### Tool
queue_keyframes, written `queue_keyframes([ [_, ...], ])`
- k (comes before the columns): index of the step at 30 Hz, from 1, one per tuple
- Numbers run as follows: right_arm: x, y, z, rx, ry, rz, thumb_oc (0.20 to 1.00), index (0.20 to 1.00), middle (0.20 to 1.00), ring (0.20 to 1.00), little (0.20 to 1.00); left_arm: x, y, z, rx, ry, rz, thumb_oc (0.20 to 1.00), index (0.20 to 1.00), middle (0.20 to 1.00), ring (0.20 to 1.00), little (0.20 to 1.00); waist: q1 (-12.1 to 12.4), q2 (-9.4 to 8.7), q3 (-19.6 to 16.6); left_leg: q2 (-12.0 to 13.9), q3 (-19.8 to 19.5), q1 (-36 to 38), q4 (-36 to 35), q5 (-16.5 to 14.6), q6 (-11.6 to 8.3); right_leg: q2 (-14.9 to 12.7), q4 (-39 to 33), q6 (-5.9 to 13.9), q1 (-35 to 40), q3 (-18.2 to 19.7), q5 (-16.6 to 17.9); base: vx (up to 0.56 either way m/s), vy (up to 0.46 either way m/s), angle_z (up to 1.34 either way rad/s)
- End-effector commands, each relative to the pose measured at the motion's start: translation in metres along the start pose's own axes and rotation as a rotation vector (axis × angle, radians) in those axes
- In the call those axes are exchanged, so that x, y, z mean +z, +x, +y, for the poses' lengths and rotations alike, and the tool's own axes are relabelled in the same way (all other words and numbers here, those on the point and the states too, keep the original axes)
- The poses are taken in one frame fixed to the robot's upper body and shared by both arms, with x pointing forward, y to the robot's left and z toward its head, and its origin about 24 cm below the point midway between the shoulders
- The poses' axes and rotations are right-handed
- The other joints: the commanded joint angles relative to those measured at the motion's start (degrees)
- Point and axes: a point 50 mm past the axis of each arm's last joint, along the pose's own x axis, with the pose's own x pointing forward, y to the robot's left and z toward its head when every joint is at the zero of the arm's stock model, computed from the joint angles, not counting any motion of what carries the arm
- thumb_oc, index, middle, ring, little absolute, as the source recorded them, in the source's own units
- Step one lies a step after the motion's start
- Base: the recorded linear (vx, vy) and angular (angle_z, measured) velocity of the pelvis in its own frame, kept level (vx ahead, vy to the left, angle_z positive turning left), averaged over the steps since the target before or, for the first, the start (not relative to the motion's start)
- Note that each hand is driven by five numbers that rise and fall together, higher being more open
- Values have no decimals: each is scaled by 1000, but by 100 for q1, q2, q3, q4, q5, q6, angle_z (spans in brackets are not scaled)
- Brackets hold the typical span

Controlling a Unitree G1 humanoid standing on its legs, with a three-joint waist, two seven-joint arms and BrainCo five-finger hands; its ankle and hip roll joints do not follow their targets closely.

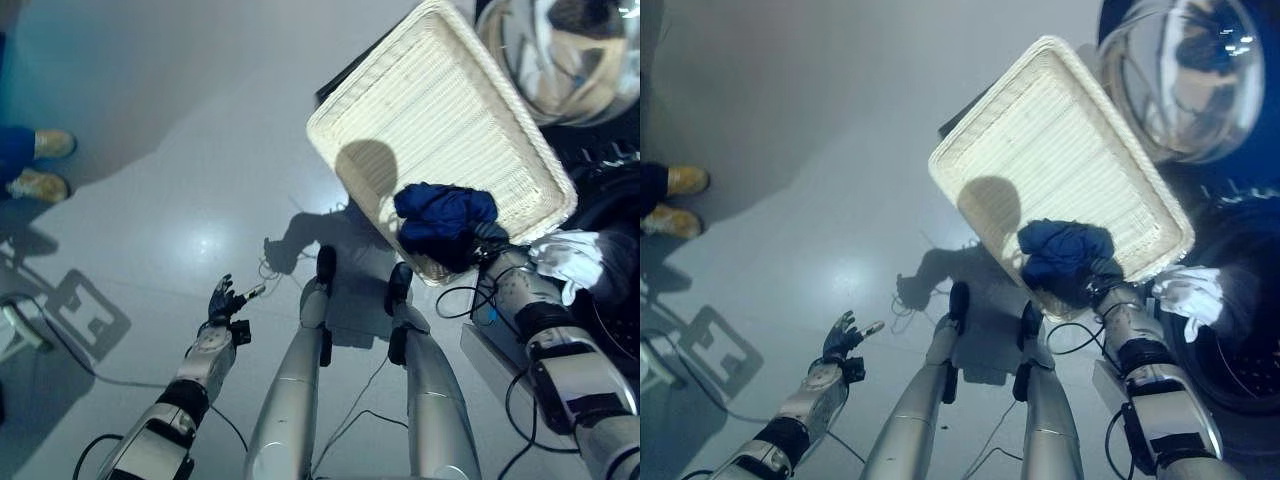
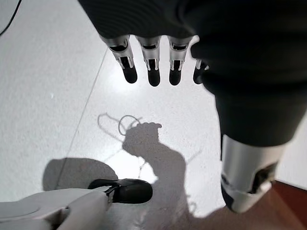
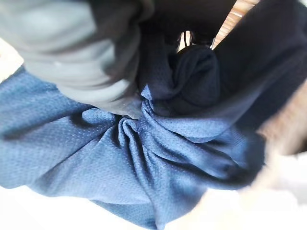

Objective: Put the clothes into the washing machine.

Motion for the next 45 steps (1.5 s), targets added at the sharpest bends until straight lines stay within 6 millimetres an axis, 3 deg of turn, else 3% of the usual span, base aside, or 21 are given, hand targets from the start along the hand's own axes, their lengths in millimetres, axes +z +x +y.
queue_keyframes([
  [1, 6, -3, 14, 172, 167, -57, 200, 200, 200, 200, 200, -18, -4, 2, 41, 8, 25, 1000, 1000, 1000, 1000, 1000, -130, 30, -98, -252, 358, -92, 524, -768, 0, 267, -409, 285, -73, -103, 344, -58, 74, -54],
  [14, 1, -24, 14, 352, 339, -91, 200, 200, 200, 200, 200, -33, -9, 21, 87, -12, 45, 1000, 1000, 1000, 1000, 1000, -625, 55, -98, -263, 904, 256, 688, -1057, 37, 273, -611, 348, 144, 299, 408, -35, 39, -38],
  [22, 15, -25, 9, 270, 485, -237, 200, 200, 200, 200, 200, -36, -9, 22, 83, -12, 59, 1000, 1000, 1000, 1000, 1000, -761, 151, -98, -253, 1115, 389, 764, -1152, 28, 238, -625, 345, 248, 381, 347, 8, 5, -19],
  [23, 26, -25, 3, 197, 525, -324, 200, 200, 200, 200, 200, -39, -10, 20, 78, -13, 70, 1000, 1000, 1000, 1000, 1000, -811, 208, -98, -244, 1174, 451, 780, -1184, 20, 235, -623, 335, 290, 431, 320, 85, -25, -10],
  [24, 53, -24, -3, 120, 574, -433, 200, 200, 200, 200, 200, -42, -11, 18, 70, -7, 81, 1000, 1000, 1000, 1000, 1000, -835, 272, -98, -228, 1202, 500, 822, -1225, 10, 245, -601, 305, 339, 477, 263, 100, -33, -21],
  [26, 72, -24, -7, 67, 591, -496, 200, 200, 200, 200, 200, -43, -11, 19, 67, -2, 88, 1000, 1000, 1000, 1000, 1000, -828, 300, -98, -213, 1199, 526, 840, -1244, 0, 250, -576, 289, 374, 482, 221, 91, -65, -32],
  [27, 96, -26, -11, 2, 608, -567, 200, 200, 200, 200, 200, -44, -11, 20, 65, 7, 94, 1000, 1000, 1000, 1000, 1000, -819, 323, -98, -194, 1185, 552, 860, -1260, -17, 255, -541, 278, 417, 481, 170, 72, -63, -33],
  [28, 97, -26, -11, 1, 607, -568, 200, 200, 200, 200, 200, -44, -10, 20, 63, 7, 93, 1000, 1000, 1000, 1000, 1000, -813, 332, -98, -192, 1185, 546, 863, -1264, -18, 256, -538, 278, 410, 480, 167, 81, -94, -24],
  [31, 175, -38, -14, -194, 604, -789, 200, 200, 200, 200, 200, -40, -8, 23, 53, 42, 98, 1000, 1000, 1000, 1000, 1000, -698, 388, -98, -134, 1106, 512, 941, -1281, -73, 252, -406, 240, 454, 394, 28, 99, -196, -9],
  [32, 224, -57, -10, -332, 599, -945, 200, 200, 200, 200, 200, -36, -6, 28, 48, 66, 96, 1000, 1000, 1000, 1000, 1000, -599, 408, -98, -101, 1032, 430, 993, -1271, -107, 281, -289, 190, 429, 319, -77, 92, -210, -4],
  [33, 227, -59, -8, -342, 597, -952, 200, 200, 200, 200, 200, -36, -6, 28, 47, 65, 97, 1000, 1000, 1000, 1000, 1000, -598, 417, -98, -99, 1026, 417, 997, -1271, -110, 282, -278, 187, 418, 313, -85, 112, -248, 7],
  [35, 270, -90, -4, -480, 713, -1134, 200, 200, 200, 200, 200, -33, -6, 36, 45, 84, 90, 1000, 1000, 1000, 1000, 1000, -502, 413, -98, -75, 936, 305, 1008, -1225, -138, 335, -161, 121, 347, 253, -162, 77, -161, 17],
  [37, 276, -97, -5, -505, 738, -1182, 200, 200, 200, 200, 200, -33, -6, 37, 45, 85, 89, 1000, 1000, 1000, 1000, 1000, -498, 415, -98, -74, 919, 281, 1009, -1215, -143, 343, -143, 113, 328, 247, -170, 63, -130, 21],
  [38, 304, -146, -3, -577, 889, -1491, 200, 200, 200, 200, 200, -28, -6, 39, 36, 103, 75, 1000, 1000, 1000, 1000, 1000, -454, 414, -98, -62, 806, 145, 954, -1116, -176, 385, -42, 67, 219, 177, -209, 130, -250, 29],
  [39, 319, -174, -1, -604, 938, -1626, 200, 200, 200, 200, 200, -22, -6, 41, 27, 112, 66, 1000, 1000, 1000, 1000, 1000, -441, 414, -98, -84, 738, 25, 963, -1060, -191, 386, 45, 46, 106, 126, -223, 140, -254, 20],
  [40, 324, -186, 0, -614, 978, -1685, 351, 351, 351, 351, 351, -20, -6, 41, 19, 114, 63, 1000, 1000, 1000, 1000, 1000, -436, 440, -98, -85, 709, -44, 947, -1016, -192, 407, 124, 24, 22, 109, -255, 64, -100, 9],
  [41, 324, -186, 0, -614, 978, -1685, 351, 351, 351, 351, 351, -20, -6, 41, 19, 114, 63, 1000, 1000, 1000, 1000, 1000, -436, 440, -98, -85, 709, -44, 947, -1016, -192, 407, 124, 24, 22, 109, -255, 37, -49, 10],
  [42, 327, -194, 0, -624, 1003, -1716, 561, 561, 561, 561, 561, -17, -5, 42, 15, 114, 61, 1000, 1000, 1000, 1000, 1000, -441, 453, -98, -82, 687, -97, 935, -986, -194, 413, 182, 16, -41, 101, -279, 55, -72, 12],
  [43, 330, -203, -7, -632, 1064, -1729, 887, 887, 887, 887, 887, -14, -4, 45, 4, 113, 58, 1000, 1000, 1000, 1000, 1000, -452, 476, -98, -61, 661, -227, 936, -931, -210, 431, 322, -6, -178, 85, -336, 91, -109, 14],
  [44, 330, -196, -21, -636, 1075, -1624, 1000, 1000, 1000, 1000, 1000, -11, -3, 45, -7, 112, 57, 1000, 1000, 1000, 1000, 1000, -473, 500, -98, -53, 628, -340, 993, -908, -222, 451, 474, -29, -304, 87, -389, 74, -84, 6],
  [45, 330, -196, -21, -636, 1075, -1624, 1000, 1000, 1000, 1000, 1000, -11, -3, 45, -7, 112, 57, 1000, 1000, 1000, 1000, 1000, -473, 500, -98, -53, 628, -340, 993, -908, -222, 451, 474, -29, -304, 87, -389, 67, -57, 5],
])
